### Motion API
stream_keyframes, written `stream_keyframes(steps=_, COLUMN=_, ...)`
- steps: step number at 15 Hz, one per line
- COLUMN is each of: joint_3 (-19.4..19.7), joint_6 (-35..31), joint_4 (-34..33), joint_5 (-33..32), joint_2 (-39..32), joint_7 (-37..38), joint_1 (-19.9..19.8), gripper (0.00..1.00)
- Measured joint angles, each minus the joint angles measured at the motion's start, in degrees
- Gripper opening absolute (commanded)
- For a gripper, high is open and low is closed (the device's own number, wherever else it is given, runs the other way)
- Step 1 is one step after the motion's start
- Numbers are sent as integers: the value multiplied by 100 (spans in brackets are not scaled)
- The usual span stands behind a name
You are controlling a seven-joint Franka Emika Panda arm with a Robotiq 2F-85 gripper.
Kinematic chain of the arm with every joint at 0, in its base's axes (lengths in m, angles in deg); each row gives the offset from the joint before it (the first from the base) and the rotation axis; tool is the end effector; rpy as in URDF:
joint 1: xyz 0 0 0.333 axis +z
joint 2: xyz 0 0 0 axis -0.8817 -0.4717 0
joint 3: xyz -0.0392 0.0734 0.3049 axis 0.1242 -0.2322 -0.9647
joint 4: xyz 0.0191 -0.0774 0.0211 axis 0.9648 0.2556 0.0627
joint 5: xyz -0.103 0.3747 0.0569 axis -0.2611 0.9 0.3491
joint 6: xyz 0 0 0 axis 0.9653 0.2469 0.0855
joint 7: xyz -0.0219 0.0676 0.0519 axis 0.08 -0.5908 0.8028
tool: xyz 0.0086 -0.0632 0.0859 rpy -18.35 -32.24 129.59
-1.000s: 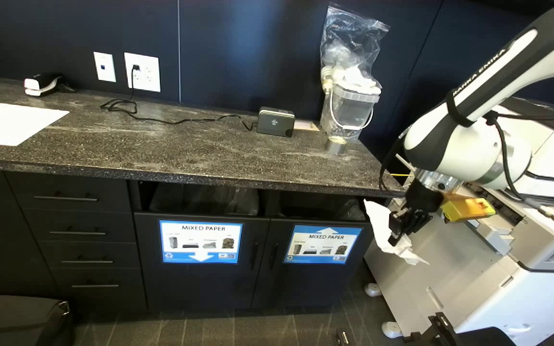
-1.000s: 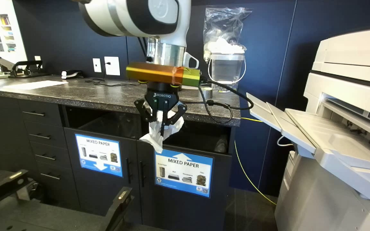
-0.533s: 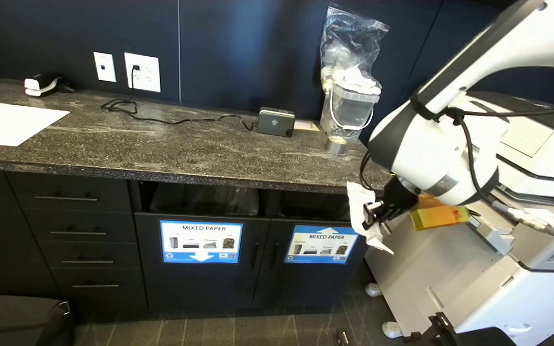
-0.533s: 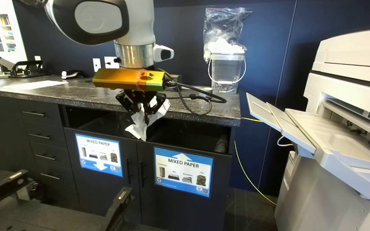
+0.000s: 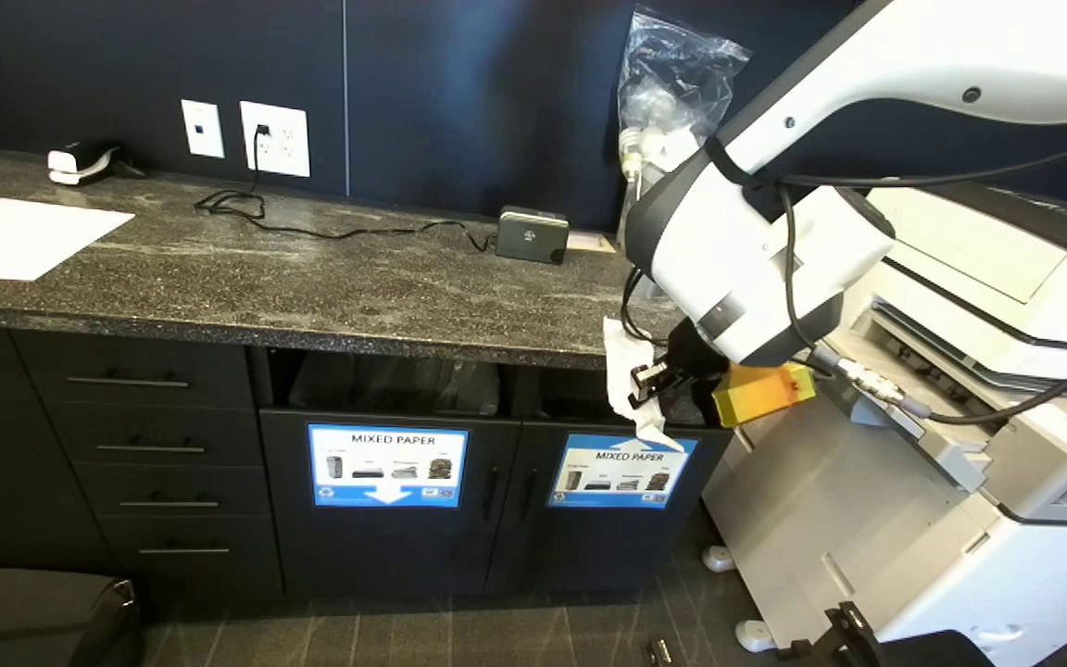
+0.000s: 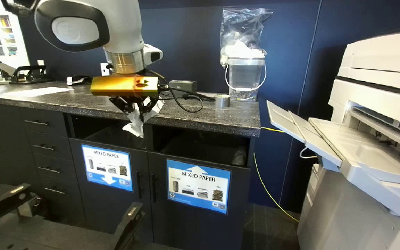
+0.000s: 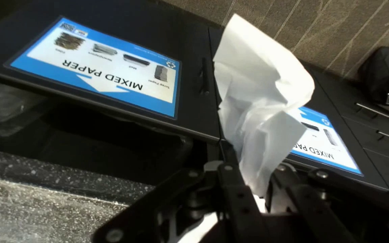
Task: Put the tissues into the rubbish bin.
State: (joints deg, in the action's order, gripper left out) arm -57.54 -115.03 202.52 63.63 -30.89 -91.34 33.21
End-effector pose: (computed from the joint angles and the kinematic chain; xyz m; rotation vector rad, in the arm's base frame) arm 0.4385 0.0366 0.2129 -2.9651 -0.5494 -0.6590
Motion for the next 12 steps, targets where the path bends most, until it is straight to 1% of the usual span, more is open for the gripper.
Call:
stream_keyframes(steps=1, joint_3=-303, joint_6=-191, joint_4=-71, joint_5=-146, joint_2=-221, joint_7=-283, joint_1=-368, gripper=16)
stream_keyframes(steps=3, joint_3=-867, joint_6=-695, joint_4=-115, joint_5=-830, joint_2=-811, joint_7=-574, joint_1=-1152, gripper=16)
stream_keyframes(steps=4, joint_3=-1038, joint_6=-938, joint_4=-85, joint_5=-1307, joint_2=-1136, joint_7=-593, joint_1=-1485, gripper=15)
stream_keyframes(steps=5, joint_3=-1118, joint_6=-1187, joint_4=-22, joint_5=-1806, joint_2=-1474, joint_7=-598, joint_1=-1761, gripper=16)
stream_keyframes(steps=6, joint_3=-1118, joint_6=-1453, joint_4=72, joint_5=-2327, joint_2=-1841, joint_7=-611, joint_1=-1996, gripper=17)
stream_keyframes(steps=7, joint_3=-1053, joint_6=-1720, joint_4=181, joint_5=-2820, joint_2=-2195, joint_7=-643, joint_1=-2176, gripper=16)
stream_keyframes(steps=9, joint_3=-701, joint_6=-2257, joint_4=371, joint_5=-3751, joint_2=-2887, joint_7=-758, joint_1=-2370, gripper=16)
stream_keyframes(steps=12, joint_3=31, joint_6=-3224, joint_4=417, joint_5=-4857, joint_2=-3875, joint_7=-1018, joint_1=-2385, gripper=16)
